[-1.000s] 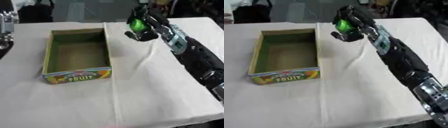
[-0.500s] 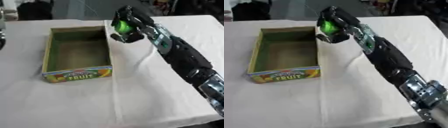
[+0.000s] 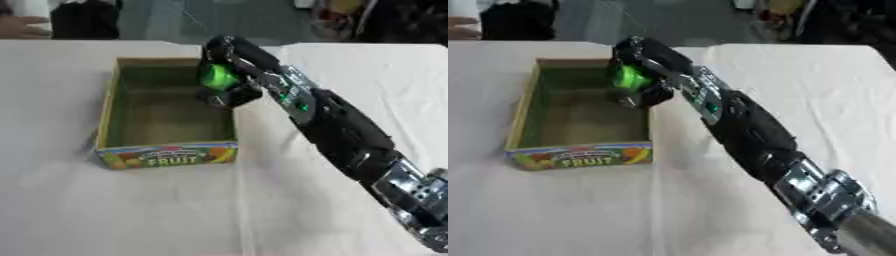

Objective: Pick up objects on the table and place them in the box.

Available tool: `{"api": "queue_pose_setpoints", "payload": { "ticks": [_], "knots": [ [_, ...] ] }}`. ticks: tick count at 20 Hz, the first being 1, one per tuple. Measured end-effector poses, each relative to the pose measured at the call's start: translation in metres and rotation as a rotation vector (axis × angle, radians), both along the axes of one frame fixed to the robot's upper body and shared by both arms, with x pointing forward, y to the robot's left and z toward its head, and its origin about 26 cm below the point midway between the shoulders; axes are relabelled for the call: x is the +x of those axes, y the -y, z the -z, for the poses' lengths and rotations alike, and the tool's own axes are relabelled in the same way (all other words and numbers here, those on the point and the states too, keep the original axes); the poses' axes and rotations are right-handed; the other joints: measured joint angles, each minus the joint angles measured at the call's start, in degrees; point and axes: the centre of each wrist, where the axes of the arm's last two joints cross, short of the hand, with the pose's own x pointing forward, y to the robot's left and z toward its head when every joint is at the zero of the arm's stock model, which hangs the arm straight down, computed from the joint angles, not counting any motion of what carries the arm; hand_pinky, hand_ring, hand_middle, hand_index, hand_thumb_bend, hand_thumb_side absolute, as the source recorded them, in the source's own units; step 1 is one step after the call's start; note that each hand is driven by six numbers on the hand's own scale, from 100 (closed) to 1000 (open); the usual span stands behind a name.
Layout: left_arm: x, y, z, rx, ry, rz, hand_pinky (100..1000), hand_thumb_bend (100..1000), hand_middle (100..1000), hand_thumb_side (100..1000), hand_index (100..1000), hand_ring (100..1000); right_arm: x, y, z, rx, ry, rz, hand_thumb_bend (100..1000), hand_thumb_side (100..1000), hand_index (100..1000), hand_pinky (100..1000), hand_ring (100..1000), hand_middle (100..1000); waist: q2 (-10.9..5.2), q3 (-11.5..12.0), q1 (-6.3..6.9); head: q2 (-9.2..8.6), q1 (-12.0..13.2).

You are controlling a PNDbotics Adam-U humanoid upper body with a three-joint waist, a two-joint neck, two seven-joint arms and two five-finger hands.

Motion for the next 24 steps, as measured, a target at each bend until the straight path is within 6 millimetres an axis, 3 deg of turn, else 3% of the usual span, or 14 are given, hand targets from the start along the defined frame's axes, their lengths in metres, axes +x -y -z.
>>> {"api": "queue_pose_setpoints", "payload": {
  "ticks": [2,3,8,9,10,11,12,13,14,15,16,19,24],
  "knots": [
    [-0.0005,0.0032,-0.0018,0.000,0.007,0.012,680,358,860,569,885,675,0.0007,-0.0009,-0.0014,-0.005,0.006,-0.008,390,100,108,100,100,100,0.47,0.64,-0.28,-0.99,-0.31],
    [-0.0006,0.0043,-0.0022,0.000,0.009,0.017,680,357,860,571,885,675,0.0011,-0.0015,-0.0017,-0.007,0.008,-0.012,341,100,108,100,100,100,0.65,0.93,-0.35,-1.55,-0.34],
    [-0.0013,0.0086,-0.0040,0.004,0.013,0.035,679,356,860,572,885,675,0.0015,-0.0040,0.0005,-0.014,0.023,-0.033,344,100,111,100,100,100,1.19,1.87,-0.92,-3.18,-0.34],
    [-0.0015,0.0096,-0.0043,0.004,0.014,0.039,679,356,860,573,885,674,0.0015,-0.0041,0.0005,-0.018,0.030,-0.037,358,139,121,100,100,100,1.20,1.88,-0.93,-3.19,-0.33],
    [-0.0017,0.0105,-0.0049,0.005,0.016,0.043,679,356,860,573,885,674,0.0014,-0.0041,0.0003,-0.020,0.040,-0.041,351,237,164,100,100,100,1.21,1.88,-0.94,-3.19,-0.31],
    [-0.0018,0.0110,-0.0056,0.007,0.018,0.045,679,356,860,572,885,674,0.0013,-0.0043,-0.0001,-0.020,0.051,-0.044,267,394,421,100,144,285,1.22,1.88,-0.99,-3.19,-0.29],
    [-0.0018,0.0110,-0.0056,0.007,0.019,0.045,679,356,860,572,885,674,0.0010,-0.0049,-0.0010,-0.024,0.066,-0.050,268,490,633,100,398,507,1.22,1.88,-1.05,-3.19,-0.27],
    [-0.0018,0.0110,-0.0056,0.009,0.018,0.046,679,357,860,572,885,674,0.0008,-0.0052,-0.0017,-0.037,0.079,-0.056,258,565,780,297,592,701,1.22,1.88,-1.11,-3.19,-0.25],
    [-0.0018,0.0110,-0.0056,0.010,0.018,0.046,679,356,860,572,885,674,0.0007,-0.0050,-0.0020,-0.057,0.089,-0.059,261,554,759,224,564,671,1.22,1.88,-1.13,-3.19,-0.23],
    [-0.0018,0.0110,-0.0056,0.010,0.018,0.046,679,357,860,571,885,675,0.0007,-0.0049,-0.0020,-0.081,0.096,-0.062,245,633,896,672,774,852,1.22,1.88,-1.14,-3.19,-0.18],
    [-0.0018,0.0110,-0.0056,0.010,0.018,0.046,679,357,860,571,885,675,0.0008,-0.0048,-0.0019,-0.105,0.101,-0.065,247,648,910,743,809,877,1.22,1.87,-1.14,-3.19,-0.08],
    [-0.0018,0.0110,-0.0056,0.011,0.017,0.046,679,358,860,570,885,675,0.0011,-0.0042,-0.0011,-0.151,0.109,-0.070,259,688,947,872,881,925,1.22,1.84,-1.14,-3.28,0.18],
    [-0.0018,0.0110,-0.0056,0.011,0.017,0.046,680,358,860,570,885,675,0.0016,-0.0032,0.0003,-0.186,0.111,-0.070,294,738,982,931,926,955,1.22,1.83,-1.15,-3.62,0.27]
  ]
}}
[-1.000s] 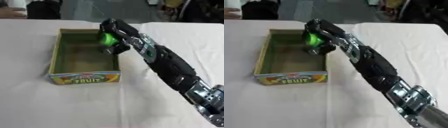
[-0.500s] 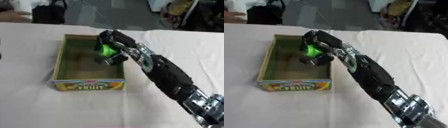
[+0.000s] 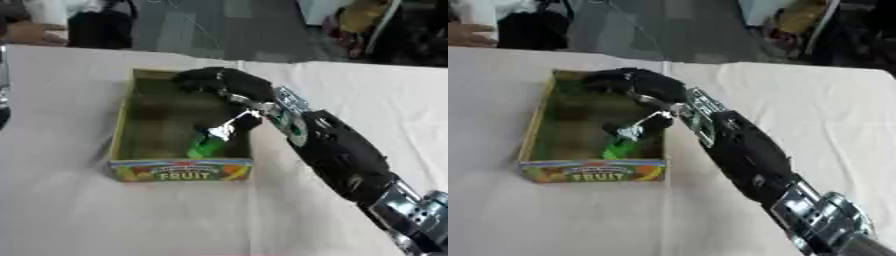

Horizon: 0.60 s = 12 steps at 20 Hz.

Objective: Pick up objects on the table and place them in the box.

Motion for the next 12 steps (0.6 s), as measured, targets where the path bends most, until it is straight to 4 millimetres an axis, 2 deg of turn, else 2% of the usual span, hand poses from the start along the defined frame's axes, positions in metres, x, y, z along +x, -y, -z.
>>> {"api": "queue_pose_setpoints", "payload": {
  "ticks": [2,8,12],
  "knots": [
    [0.000,0.000,0.000,0.000,0.000,0.000,680,358,860,570,885,675,0.000,0.000,0.000,-0.008,0.003,0.001,301,769,993,946,937,963,0.00,-0.03,-0.02,0.00,0.02],
    [0.000,0.000,0.000,0.001,-0.001,-0.001,680,358,860,569,885,675,0.000,0.002,-0.003,0.015,0.023,-0.001,241,835,1000,979,954,972,-0.03,-1.01,-0.02,0.00,0.19],
    [0.001,-0.005,0.004,0.013,-0.013,-0.018,679,357,860,569,885,675,-0.003,0.013,-0.013,0.039,0.059,0.021,208,862,1000,997,963,984,-0.70,-2.45,0.07,-0.07,0.49]
  ]
}}
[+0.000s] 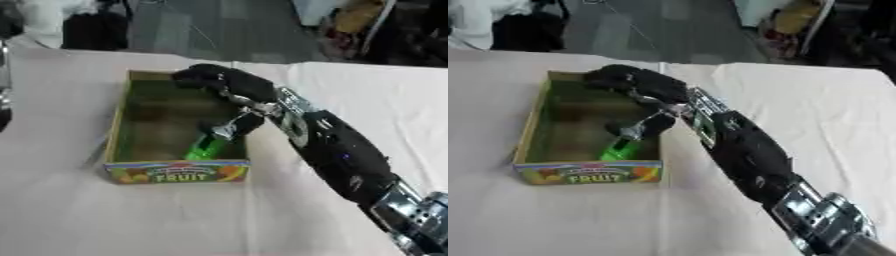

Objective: Pick up objects on the table and place them in the box.

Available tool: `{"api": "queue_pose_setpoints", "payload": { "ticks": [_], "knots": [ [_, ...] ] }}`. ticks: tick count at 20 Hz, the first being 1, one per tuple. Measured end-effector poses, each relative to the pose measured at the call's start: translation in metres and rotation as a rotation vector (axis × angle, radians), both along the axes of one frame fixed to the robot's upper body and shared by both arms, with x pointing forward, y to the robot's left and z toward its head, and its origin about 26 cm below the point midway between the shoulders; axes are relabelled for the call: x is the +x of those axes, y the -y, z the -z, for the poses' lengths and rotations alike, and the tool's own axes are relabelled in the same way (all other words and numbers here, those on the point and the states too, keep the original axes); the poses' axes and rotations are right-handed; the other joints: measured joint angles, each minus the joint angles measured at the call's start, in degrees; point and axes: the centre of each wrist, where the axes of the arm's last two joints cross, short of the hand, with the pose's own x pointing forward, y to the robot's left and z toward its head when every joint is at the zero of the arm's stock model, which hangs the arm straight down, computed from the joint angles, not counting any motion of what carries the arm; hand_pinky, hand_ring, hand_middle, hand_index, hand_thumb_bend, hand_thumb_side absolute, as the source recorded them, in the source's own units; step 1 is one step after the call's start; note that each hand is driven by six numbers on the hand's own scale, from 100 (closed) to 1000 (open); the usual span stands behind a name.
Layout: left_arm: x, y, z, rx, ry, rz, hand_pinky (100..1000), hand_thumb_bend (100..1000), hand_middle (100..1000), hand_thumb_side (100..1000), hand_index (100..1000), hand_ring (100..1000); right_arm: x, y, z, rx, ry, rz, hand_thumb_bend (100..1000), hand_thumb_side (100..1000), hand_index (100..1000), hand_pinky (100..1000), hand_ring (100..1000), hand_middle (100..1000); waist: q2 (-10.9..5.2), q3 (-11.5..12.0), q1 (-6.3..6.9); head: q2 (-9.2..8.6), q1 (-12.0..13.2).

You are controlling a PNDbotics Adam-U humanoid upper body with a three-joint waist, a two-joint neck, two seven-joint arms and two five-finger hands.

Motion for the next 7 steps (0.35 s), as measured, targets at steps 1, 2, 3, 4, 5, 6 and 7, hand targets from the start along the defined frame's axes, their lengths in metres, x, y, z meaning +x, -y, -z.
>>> {"api": "queue_pose_setpoints", "payload": {
  "ticks": [1,2,3,4,5,6,7],
  "knots": [
    [0.000,-0.002,0.002,0.005,-0.005,-0.007,679,357,860,569,885,675,-0.001,0.003,0.000,0.009,0.003,0.009,199,870,1000,1000,964,987,-0.22,-0.46,0.08,-0.21,-0.01],
    [0.000,-0.003,0.003,0.009,-0.009,-0.014,679,356,860,569,885,675,-0.002,0.008,0.000,0.020,0.004,0.021,196,873,1000,1000,965,987,-0.39,-0.96,0.25,-0.59,-0.10],
    [0.001,-0.005,0.005,0.013,-0.014,-0.023,679,356,860,569,885,675,-0.003,0.013,-0.001,0.032,0.006,0.032,158,913,1000,1000,965,989,-0.59,-1.56,0.42,-1.06,-0.33],
    [0.001,-0.007,0.006,0.017,-0.019,-0.032,679,354,860,570,885,674,-0.005,0.020,-0.002,0.044,0.008,0.046,190,878,1000,1000,967,989,-0.85,-2.07,0.55,-1.54,-0.79],
    [0.001,-0.010,0.009,0.023,-0.026,-0.043,678,353,860,571,885,674,-0.007,0.027,-0.003,0.059,0.010,0.061,192,875,1000,1000,968,988,-1.26,-2.65,0.62,-2.09,-1.37],
    [0.001,-0.013,0.011,0.028,-0.032,-0.054,678,352,860,572,885,673,-0.010,0.035,-0.004,0.072,0.013,0.076,194,869,1000,1000,967,987,-1.71,-3.23,0.63,-2.61,-1.87],
    [0.001,-0.015,0.013,0.034,-0.039,-0.065,678,351,860,572,885,673,-0.013,0.043,-0.005,0.086,0.017,0.092,195,868,1000,1000,967,987,-2.11,-3.75,0.65,-3.11,-2.22]
  ]
}}
